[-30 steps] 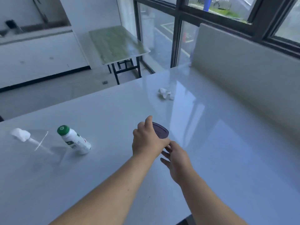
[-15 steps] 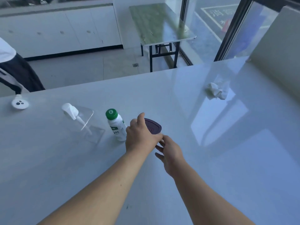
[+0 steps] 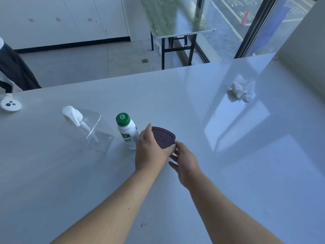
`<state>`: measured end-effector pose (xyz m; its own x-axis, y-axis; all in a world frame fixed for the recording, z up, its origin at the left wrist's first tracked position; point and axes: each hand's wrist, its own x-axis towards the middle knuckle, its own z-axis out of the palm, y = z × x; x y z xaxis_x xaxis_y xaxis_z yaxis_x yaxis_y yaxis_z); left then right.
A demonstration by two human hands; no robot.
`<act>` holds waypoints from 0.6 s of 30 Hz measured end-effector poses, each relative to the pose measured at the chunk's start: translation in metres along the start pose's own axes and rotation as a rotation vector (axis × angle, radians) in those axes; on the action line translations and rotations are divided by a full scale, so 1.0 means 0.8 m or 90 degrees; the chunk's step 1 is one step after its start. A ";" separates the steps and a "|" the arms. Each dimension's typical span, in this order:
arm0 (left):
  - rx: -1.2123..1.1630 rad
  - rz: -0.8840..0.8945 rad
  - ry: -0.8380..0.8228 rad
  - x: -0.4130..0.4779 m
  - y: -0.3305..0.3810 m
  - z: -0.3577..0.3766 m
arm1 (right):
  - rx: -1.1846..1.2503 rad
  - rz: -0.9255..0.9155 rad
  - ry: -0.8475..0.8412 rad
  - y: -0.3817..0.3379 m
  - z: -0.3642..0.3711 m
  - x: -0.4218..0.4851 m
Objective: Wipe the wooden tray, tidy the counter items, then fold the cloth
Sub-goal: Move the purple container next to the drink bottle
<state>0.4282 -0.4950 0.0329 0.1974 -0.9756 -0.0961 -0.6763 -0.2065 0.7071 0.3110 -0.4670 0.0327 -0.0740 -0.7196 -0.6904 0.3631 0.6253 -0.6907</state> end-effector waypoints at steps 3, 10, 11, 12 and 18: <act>-0.232 -0.071 -0.017 -0.019 -0.019 -0.002 | 0.020 -0.005 -0.003 0.004 0.000 -0.002; -0.490 -0.131 -0.086 -0.028 -0.047 0.001 | 0.013 0.002 -0.004 0.011 -0.002 -0.001; -0.494 -0.130 -0.092 -0.026 -0.047 -0.001 | 0.015 0.002 -0.004 0.012 -0.002 -0.001; -0.490 -0.134 -0.095 -0.026 -0.048 -0.001 | 0.020 0.001 -0.005 0.013 -0.001 -0.001; -0.286 -0.297 -0.029 -0.061 -0.053 0.009 | -0.048 -0.009 0.042 0.015 -0.023 -0.013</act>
<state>0.4421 -0.4391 0.0029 0.3614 -0.7956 -0.4863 -0.1622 -0.5672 0.8074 0.2991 -0.4464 0.0280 -0.1414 -0.7089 -0.6910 0.2914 0.6373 -0.7134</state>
